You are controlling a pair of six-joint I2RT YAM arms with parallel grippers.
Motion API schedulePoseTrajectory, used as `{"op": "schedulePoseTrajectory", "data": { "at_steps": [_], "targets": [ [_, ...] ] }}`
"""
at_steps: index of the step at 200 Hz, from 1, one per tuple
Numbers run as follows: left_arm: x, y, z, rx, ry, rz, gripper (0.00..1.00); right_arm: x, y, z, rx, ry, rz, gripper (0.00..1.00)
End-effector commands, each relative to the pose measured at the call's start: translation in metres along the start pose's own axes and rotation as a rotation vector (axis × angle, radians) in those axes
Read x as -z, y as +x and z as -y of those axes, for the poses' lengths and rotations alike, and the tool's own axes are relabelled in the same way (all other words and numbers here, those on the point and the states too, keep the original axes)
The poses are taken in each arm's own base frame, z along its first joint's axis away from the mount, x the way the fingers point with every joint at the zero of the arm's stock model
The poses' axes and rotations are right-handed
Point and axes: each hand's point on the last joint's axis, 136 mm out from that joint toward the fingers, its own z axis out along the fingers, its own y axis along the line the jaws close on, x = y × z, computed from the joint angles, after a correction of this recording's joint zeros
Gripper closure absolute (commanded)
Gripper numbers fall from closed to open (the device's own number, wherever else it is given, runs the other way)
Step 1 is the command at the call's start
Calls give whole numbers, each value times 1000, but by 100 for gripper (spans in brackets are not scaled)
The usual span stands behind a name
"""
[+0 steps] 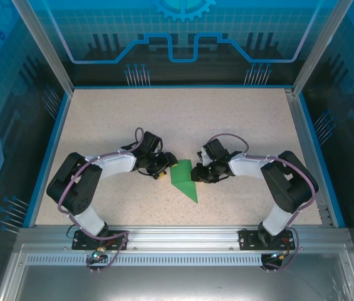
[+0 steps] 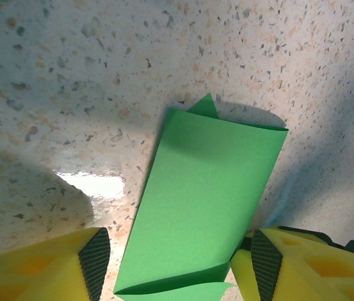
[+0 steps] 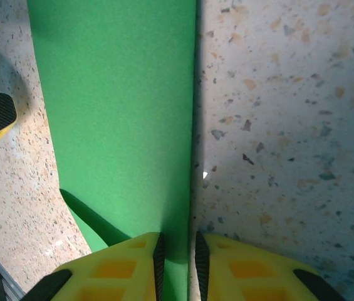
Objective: Fold a paper plane with a square sheet of paper (pick it up from the middle)
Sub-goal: Fold the wing for the fifth time at the center of the table.
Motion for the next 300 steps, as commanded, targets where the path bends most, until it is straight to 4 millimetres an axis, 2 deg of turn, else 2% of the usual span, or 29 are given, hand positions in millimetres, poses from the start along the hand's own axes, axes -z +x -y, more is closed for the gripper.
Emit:
{"op": "schedulePoseTrajectory", "data": {
  "at_steps": [1, 65, 148, 185, 236, 300],
  "targets": [
    [-2, 5, 6, -25, 1, -31, 35, -5, 8, 23, -65, 24, -28, 77],
    [-6, 8, 8, -30, 6, -51, 34, -11, 9, 34, -129, -63, -50, 79],
    [-21, 13, 19, -40, 44, -101, 34, -12, 12, 46, -158, -37, -56, 79],
    [-25, 14, 27, -37, 94, -119, 38, -12, 12, 48, -161, -33, -55, 79],
    [-24, 15, 27, -26, 109, -115, 43, -12, 12, 52, -169, -22, -51, 79],
    [-19, 11, 43, -51, 218, -105, 33, -14, 12, 59, -193, -14, -54, 79]
  ]
}}
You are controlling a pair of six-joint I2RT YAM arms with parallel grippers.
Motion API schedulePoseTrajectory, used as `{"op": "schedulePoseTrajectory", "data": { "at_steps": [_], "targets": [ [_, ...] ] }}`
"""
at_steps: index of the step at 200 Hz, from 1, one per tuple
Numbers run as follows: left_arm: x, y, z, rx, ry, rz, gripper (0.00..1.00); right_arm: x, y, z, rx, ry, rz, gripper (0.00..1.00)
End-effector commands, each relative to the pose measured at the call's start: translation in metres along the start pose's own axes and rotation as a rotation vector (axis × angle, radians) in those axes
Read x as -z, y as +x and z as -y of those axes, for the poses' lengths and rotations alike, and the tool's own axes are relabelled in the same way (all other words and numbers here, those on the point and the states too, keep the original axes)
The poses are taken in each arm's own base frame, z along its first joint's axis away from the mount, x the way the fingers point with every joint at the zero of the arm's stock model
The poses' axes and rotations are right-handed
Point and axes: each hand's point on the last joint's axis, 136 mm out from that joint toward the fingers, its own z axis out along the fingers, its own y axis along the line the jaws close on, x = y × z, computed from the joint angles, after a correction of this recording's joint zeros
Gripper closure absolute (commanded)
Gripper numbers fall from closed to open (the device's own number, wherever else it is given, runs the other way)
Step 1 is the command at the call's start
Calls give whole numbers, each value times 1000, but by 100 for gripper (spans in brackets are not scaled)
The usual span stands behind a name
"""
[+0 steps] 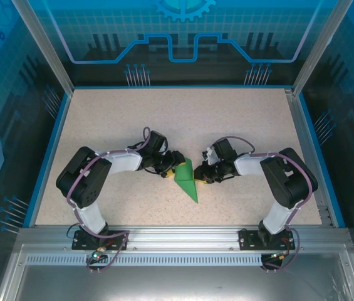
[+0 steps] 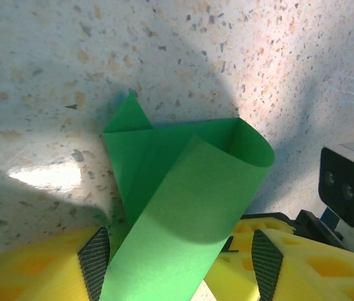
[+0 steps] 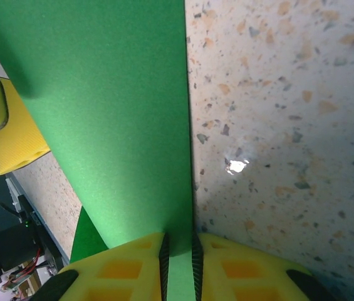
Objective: Fold a paper plane with a square sheet of paper (pick it up from the middle)
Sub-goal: Fold the wing for the fifth time at the center of the table.
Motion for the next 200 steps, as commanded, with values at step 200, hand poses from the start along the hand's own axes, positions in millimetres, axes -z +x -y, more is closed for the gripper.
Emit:
{"op": "schedulePoseTrajectory", "data": {
  "at_steps": [200],
  "targets": [
    [17, -10, -11, -24, -65, 3, 21, -9, 14, 68, -123, 202, -21, 81]
  ]
}}
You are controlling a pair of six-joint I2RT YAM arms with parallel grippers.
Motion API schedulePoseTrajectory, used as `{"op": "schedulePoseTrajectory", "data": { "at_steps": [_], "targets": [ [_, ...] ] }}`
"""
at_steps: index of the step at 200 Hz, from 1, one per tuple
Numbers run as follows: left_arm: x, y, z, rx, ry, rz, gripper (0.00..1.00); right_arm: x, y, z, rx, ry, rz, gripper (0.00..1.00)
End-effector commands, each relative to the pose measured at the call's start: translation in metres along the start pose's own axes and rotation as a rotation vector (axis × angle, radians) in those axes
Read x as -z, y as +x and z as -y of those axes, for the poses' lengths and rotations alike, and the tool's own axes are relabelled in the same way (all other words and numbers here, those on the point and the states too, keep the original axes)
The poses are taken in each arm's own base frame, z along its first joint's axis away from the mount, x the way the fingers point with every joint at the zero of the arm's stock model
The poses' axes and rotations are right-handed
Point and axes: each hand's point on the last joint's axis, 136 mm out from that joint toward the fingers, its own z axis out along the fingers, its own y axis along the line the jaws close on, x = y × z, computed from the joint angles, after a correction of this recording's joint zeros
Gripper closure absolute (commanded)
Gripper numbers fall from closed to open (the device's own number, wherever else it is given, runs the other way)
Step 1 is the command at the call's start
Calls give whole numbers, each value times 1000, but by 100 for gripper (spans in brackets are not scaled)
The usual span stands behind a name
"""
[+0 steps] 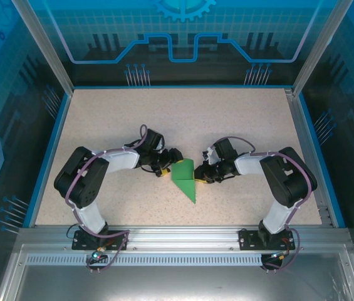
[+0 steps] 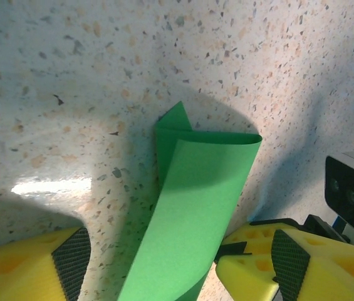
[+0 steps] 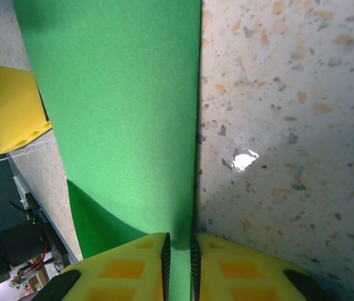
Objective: Fold a paper plane with a square sheet of paper (pick it up from the middle)
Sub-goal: Fold the wing for the fifth time at the center of the table.
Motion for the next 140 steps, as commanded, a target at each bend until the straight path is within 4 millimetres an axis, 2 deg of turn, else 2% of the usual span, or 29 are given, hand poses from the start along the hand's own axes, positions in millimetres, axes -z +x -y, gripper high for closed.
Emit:
{"op": "schedulePoseTrajectory", "data": {
  "at_steps": [1, 26, 47, 82, 140],
  "targets": [
    [6, 4, 0, -3, -16, -24, 21, -8, 13, 68, -113, 218, -6, 81],
    [1, 9, 0, 6, 10, -60, 22, -9, 14, 70, -118, 220, -5, 81],
    [-3, 13, 8, 1, 67, -95, 24, -10, 15, 72, -123, 222, -6, 81],
    [-10, 13, 11, 23, 90, -110, 25, -11, 17, 76, -131, 225, -13, 81],
    [-6, 12, 18, 25, 124, -103, 32, -13, 17, 77, -140, 213, -9, 81]
  ]
}}
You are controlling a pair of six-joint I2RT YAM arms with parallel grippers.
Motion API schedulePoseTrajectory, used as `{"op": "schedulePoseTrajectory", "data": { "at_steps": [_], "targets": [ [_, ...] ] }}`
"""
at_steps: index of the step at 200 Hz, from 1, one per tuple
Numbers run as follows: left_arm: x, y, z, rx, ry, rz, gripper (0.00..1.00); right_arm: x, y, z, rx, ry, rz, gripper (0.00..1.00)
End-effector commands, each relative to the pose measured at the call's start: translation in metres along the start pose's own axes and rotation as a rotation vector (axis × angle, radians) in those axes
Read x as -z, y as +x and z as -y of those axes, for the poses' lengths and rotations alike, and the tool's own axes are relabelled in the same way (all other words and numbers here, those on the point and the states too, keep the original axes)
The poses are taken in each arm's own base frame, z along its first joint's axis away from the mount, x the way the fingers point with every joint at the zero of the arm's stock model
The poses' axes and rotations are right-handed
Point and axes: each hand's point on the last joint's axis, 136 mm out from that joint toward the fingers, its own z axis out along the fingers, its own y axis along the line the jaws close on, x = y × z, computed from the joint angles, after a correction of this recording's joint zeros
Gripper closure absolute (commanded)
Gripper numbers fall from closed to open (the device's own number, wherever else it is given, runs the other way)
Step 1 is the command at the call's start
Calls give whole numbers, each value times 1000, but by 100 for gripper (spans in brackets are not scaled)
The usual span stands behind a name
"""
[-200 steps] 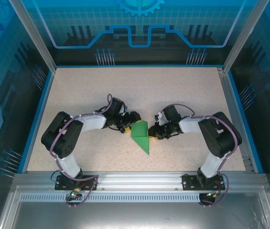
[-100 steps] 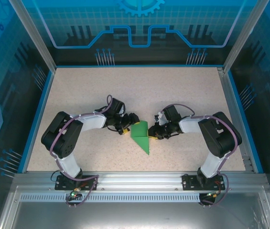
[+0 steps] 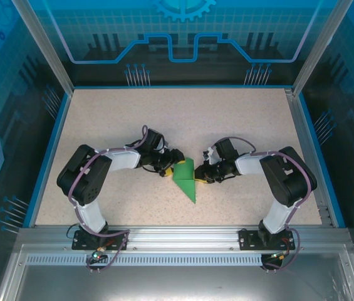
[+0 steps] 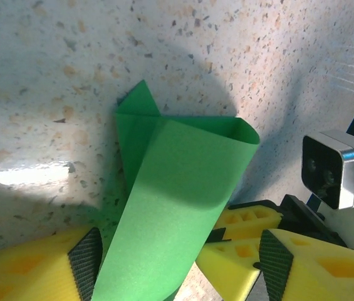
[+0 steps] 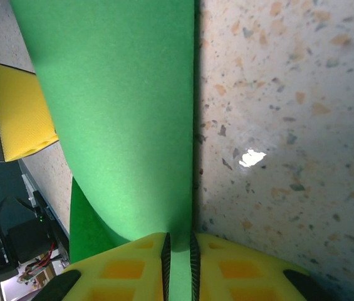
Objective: Fold a paper plane with a square sheet of paper (pick it up from the middle)
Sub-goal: Fold the wing for the fifth time at the center of the table.
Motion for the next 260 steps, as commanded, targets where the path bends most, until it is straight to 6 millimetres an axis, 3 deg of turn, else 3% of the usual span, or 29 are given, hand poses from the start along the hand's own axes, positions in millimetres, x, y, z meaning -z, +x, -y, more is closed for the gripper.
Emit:
{"op": "schedulePoseTrajectory", "data": {
  "at_steps": [1, 63, 124, 194, 225, 260],
  "targets": [
    [0, 4, 4, 13, 36, -23, 32, -11, 16, 77, -130, 238, 4, 81],
    [11, 7, 24, 37, 147, -9, 40, -11, 16, 78, -134, 240, 3, 80],
    [22, 8, 26, 49, 198, 17, 37, -11, 16, 78, -136, 235, 2, 80],
    [14, 11, 27, 142, 308, -19, 35, -11, 16, 77, -135, 232, 4, 80],
    [14, 12, 21, 128, 251, -12, 43, -11, 16, 75, -135, 223, 8, 79],
    [12, 9, 13, 88, 149, -5, 63, -7, 8, 61, -117, 177, 26, 78]
  ]
}}
